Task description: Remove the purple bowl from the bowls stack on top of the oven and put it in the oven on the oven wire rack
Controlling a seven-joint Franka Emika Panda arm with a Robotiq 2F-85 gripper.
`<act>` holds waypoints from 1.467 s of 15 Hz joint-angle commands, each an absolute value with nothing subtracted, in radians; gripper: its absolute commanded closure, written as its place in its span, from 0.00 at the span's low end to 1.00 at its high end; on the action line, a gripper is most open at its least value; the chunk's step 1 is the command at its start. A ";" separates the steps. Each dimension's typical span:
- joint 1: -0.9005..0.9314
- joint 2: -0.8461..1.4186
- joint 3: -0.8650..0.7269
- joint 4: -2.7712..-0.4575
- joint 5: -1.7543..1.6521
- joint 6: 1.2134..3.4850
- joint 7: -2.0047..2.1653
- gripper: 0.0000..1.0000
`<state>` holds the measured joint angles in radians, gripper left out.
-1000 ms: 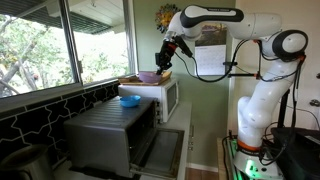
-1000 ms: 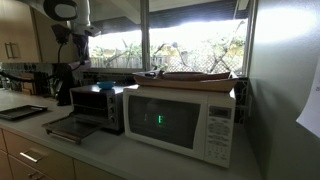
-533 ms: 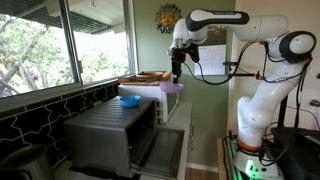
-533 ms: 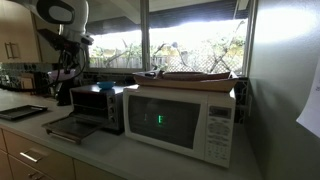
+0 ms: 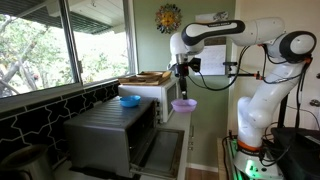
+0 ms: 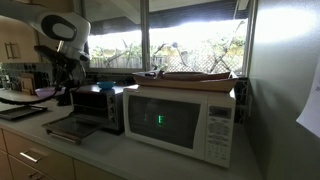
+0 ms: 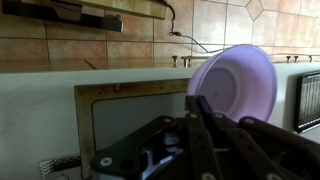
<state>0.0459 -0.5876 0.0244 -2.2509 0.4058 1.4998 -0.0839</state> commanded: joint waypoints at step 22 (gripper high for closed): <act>0.019 -0.533 0.099 -2.485 0.563 1.975 0.413 0.99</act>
<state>0.0267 -0.5164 0.0751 -2.4437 0.5297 1.9044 0.3423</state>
